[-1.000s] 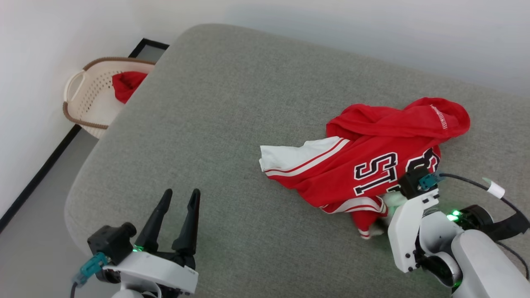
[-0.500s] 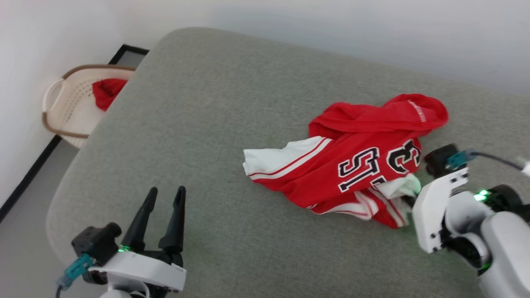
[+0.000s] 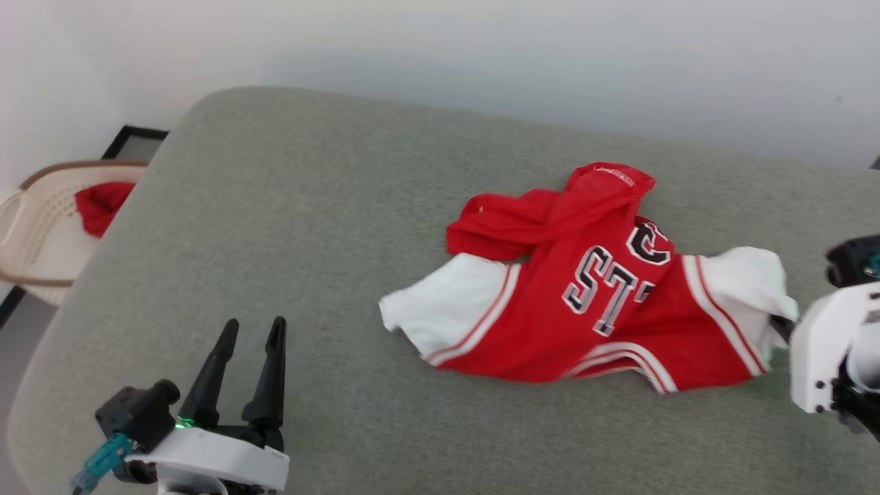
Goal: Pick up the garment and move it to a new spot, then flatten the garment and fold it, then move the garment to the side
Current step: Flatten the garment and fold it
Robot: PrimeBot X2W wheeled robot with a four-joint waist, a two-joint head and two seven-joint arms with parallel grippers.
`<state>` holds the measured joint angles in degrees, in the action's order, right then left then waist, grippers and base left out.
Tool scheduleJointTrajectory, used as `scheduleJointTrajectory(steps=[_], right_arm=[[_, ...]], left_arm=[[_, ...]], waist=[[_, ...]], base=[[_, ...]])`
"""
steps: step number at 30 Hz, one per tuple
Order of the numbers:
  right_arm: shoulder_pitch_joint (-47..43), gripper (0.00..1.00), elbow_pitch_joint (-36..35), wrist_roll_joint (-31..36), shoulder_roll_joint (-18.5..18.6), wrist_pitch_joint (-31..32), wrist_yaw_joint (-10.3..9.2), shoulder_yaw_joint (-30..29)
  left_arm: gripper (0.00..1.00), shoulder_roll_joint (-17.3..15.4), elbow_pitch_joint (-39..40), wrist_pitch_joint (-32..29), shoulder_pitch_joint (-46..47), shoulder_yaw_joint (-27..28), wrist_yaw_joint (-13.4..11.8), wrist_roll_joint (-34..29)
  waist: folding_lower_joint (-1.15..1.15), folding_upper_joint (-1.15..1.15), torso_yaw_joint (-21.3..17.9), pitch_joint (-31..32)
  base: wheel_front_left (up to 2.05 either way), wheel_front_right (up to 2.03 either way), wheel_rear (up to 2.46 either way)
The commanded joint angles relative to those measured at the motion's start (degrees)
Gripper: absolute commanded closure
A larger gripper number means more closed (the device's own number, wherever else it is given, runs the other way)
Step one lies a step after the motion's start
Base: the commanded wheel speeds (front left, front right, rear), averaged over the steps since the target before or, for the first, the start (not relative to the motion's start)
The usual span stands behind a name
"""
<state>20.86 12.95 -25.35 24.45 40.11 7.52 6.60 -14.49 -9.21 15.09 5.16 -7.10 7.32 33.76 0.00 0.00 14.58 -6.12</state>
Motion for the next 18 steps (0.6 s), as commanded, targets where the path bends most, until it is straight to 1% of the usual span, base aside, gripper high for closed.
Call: scheduleJointTrajectory(steps=[1,3,8,13,16,17,18], right_arm=[[-1.42,1.00,0.61,0.60,0.30,0.19,-0.06,-1.94],[-1.99,1.00,1.00,0.83,0.37,0.29,-0.06,-2.98],[-5.34,1.00,3.17,2.32,0.02,0.65,-0.06,-8.65],[-8.34,1.00,4.79,3.91,-1.71,0.53,-0.06,-12.78],[-8.62,1.00,6.02,4.45,-2.68,-0.51,-0.06,-13.74],[-8.38,0.93,6.33,4.86,-2.90,-1.04,-0.06,-13.77],[-8.11,0.64,6.66,5.28,-3.13,-1.54,-0.06,-13.76]], left_arm=[[0.00,-0.24,0.28,-0.02,-0.53,0.13,0.00,-0.44],[0.00,-0.34,0.33,-0.02,-0.64,0.14,-0.04,-0.47],[0.00,-0.59,0.51,-0.03,-0.71,0.07,-0.21,-0.33],[0.00,-0.81,0.67,-0.11,-1.03,0.07,-0.41,-0.04],[0.00,-0.99,0.72,-0.26,-1.04,-0.08,-0.47,0.08],[0.00,-1.05,0.73,-0.32,-1.01,-0.11,-0.49,0.16],[0.00,-1.18,0.76,-0.44,-0.98,-0.16,-0.51,0.16]], waist=[[0.00,0.00,-2.24,1.25],[0.00,0.00,-2.61,1.36],[0.00,0.00,-3.93,1.78],[0.00,0.00,-4.90,1.81],[0.00,0.00,-5.45,1.71],[0.00,0.00,-5.64,1.68],[0.00,0.00,-5.84,1.68]], base=[[0.00,0.00,0.00],[0.00,0.00,0.00],[0.00,0.00,0.00],[0.00,0.00,0.00],[0.00,0.00,0.00],[0.00,0.00,0.00],[0.00,0.00,0.00]])
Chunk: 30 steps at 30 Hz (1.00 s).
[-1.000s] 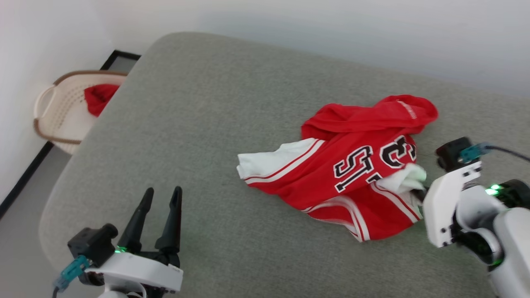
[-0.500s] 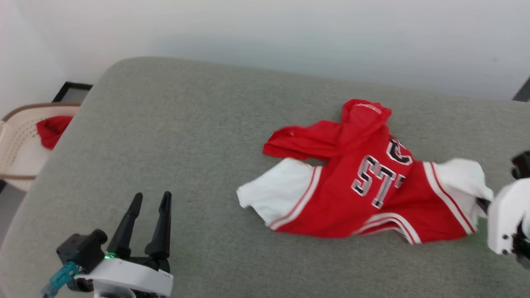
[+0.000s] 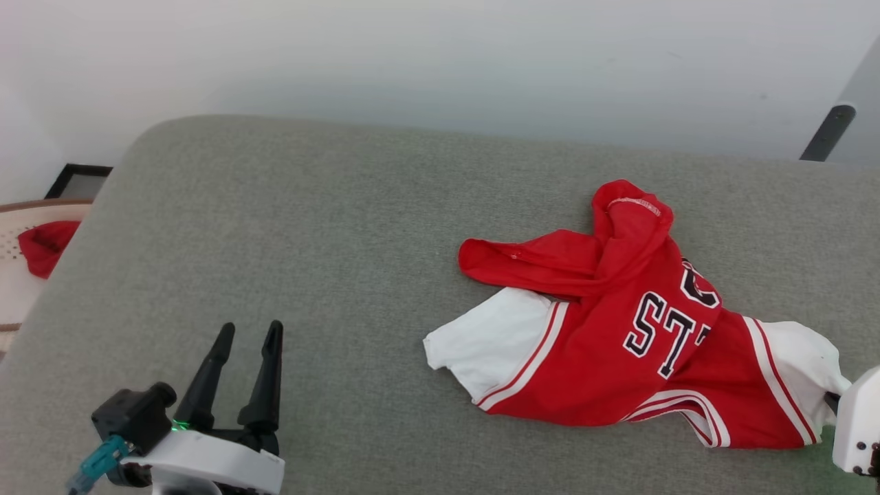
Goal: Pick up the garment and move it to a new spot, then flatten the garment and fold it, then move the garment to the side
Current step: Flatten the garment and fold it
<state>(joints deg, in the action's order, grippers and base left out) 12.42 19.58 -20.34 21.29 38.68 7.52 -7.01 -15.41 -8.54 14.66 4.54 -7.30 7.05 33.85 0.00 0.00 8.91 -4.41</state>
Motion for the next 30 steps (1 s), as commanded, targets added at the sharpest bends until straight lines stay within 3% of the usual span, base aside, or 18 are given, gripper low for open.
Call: scheduleJointTrajectory(steps=[1,2,10,18,25,30], right_arm=[[0.66,0.11,0.27,0.53,-0.14,-0.74,-0.06,-0.24],[1.01,0.00,0.55,0.65,-0.26,-1.23,-0.06,-0.28],[2.19,0.00,-1.60,1.36,-0.47,-2.95,-0.06,0.03],[-0.73,0.00,-11.34,-0.57,-1.84,-7.04,-0.05,-0.87],[-6.21,0.00,-20.86,0.18,-6.05,-14.36,-0.05,0.11],[-9.32,0.00,-24.00,1.24,-9.20,-18.31,-0.05,0.19]], left_arm=[[0.00,-0.31,0.14,-0.03,-0.36,0.06,-0.32,0.09],[0.00,-0.36,0.24,-0.13,-0.38,0.10,-0.36,0.21],[0.00,-1.98,2.11,-1.25,-1.10,0.83,-0.94,0.57],[0.00,-4.35,5.72,-5.31,-1.10,0.72,-0.75,1.95],[0.00,-6.41,8.82,-10.77,-1.01,0.80,-0.94,4.21],[0.00,-7.35,9.69,-18.02,-0.88,-0.58,-0.63,8.40]], waist=[[0.00,0.00,-0.42,0.02],[0.00,0.00,-0.69,0.05],[0.00,0.00,-3.55,0.92],[0.00,0.00,-6.28,1.74],[0.00,0.00,-8.63,2.22],[0.00,0.00,-9.88,2.43]], base=[[0.00,0.00,0.00],[0.00,0.00,0.00],[0.00,0.00,0.00],[0.00,0.00,0.00],[0.00,0.00,0.00],[0.00,0.00,0.00]])
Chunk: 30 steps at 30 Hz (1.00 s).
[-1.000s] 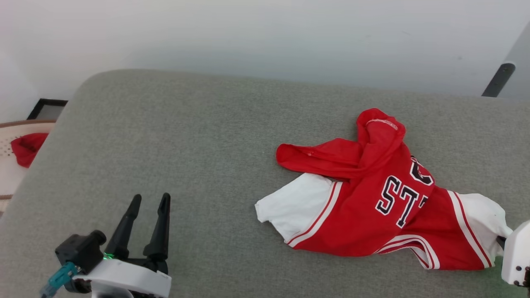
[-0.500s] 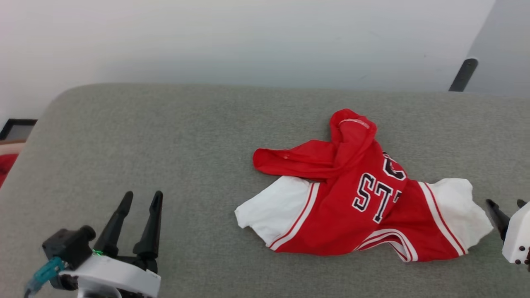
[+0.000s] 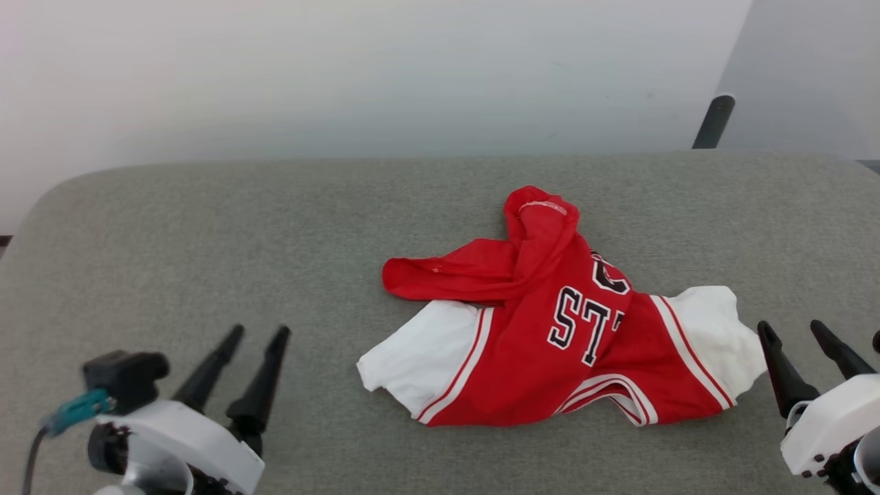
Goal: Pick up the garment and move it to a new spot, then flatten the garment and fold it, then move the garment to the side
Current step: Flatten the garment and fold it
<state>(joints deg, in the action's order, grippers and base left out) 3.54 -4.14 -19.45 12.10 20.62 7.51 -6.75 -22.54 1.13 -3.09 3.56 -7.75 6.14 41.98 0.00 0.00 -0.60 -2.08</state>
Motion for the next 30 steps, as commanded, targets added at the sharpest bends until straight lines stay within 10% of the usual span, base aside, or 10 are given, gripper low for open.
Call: scheduleJointTrajectory(steps=[1,15,30], right_arm=[[-0.70,0.00,-0.55,0.49,-0.35,-0.73,-0.04,-0.14],[1.54,0.00,-2.65,-0.13,-1.90,-0.96,-0.04,0.74],[3.03,0.00,-3.84,-1.18,-2.86,-2.29,-0.04,0.34]], left_arm=[[0.00,-0.57,0.05,-2.21,0.57,-0.47,0.34,1.22],[0.00,-4.45,-7.89,-35.45,15.53,-6.76,-5.36,11.58],[0.00,-5.12,-19.57,-44.43,22.76,-10.62,-7.20,10.76]], waist=[[0.00,0.00,-0.59,0.08],[0.00,0.00,-4.16,-2.20],[0.00,0.00,-8.54,-7.60]], base=[[0.00,0.00,0.00],[0.00,0.00,0.00],[0.00,0.00,0.00]])
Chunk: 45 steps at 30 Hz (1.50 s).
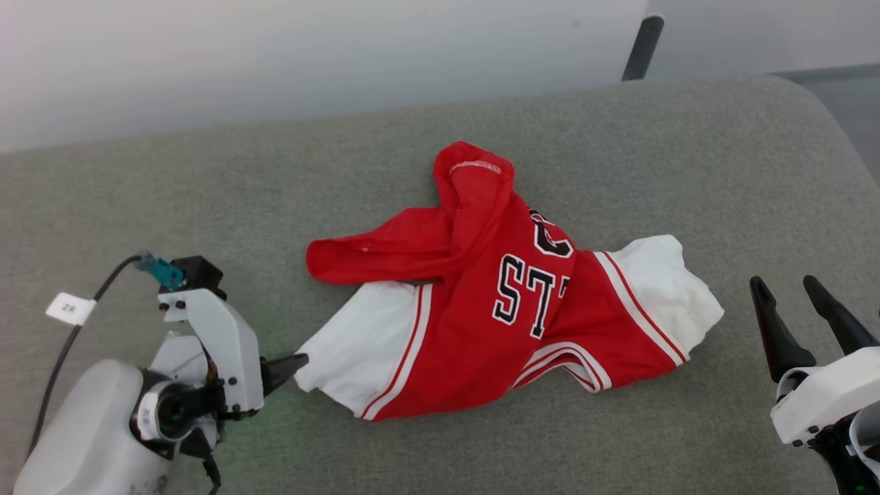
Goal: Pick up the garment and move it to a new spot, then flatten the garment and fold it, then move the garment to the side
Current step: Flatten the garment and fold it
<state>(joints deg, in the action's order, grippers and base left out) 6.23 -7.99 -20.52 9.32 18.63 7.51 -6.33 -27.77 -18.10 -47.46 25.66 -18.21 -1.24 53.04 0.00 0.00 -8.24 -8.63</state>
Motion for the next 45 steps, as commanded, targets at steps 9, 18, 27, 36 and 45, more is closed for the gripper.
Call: scheduleJointTrajectory(steps=[9,18,27,36,45], right_arm=[[1.50,0.00,-0.06,-0.45,-0.97,-0.70,-0.04,0.27],[1.44,0.00,-0.02,-0.49,-1.03,-0.61,-0.04,-0.36],[1.15,0.00,-0.06,-0.04,-1.01,0.29,-0.04,-0.60],[0.55,0.00,-0.51,0.34,-0.72,1.37,-0.04,-1.13],[1.86,0.00,-1.47,0.86,-0.12,0.88,-0.04,-0.79]], left_arm=[[0.00,0.50,-7.69,-0.02,2.74,-2.76,0.98,-2.56],[1.00,1.98,-12.40,0.16,5.01,-2.27,1.91,-0.98],[1.00,-1.11,-12.09,1.53,6.20,-0.07,1.99,-0.64],[1.00,-2.78,-9.03,2.78,5.14,1.82,1.38,0.36],[0.00,-0.87,-4.61,3.06,5.41,-1.05,2.89,-1.09]], waist=[[0.00,0.00,-1.74,-3.15],[0.00,0.00,-0.99,-3.67],[0.00,0.00,0.91,-3.15],[0.00,0.00,3.31,-2.43],[0.00,0.00,4.06,-2.57]], base=[[0.00,0.00,0.00],[0.00,0.00,0.00],[0.00,0.00,0.00],[0.00,0.00,0.00],[0.00,0.00,0.00]])
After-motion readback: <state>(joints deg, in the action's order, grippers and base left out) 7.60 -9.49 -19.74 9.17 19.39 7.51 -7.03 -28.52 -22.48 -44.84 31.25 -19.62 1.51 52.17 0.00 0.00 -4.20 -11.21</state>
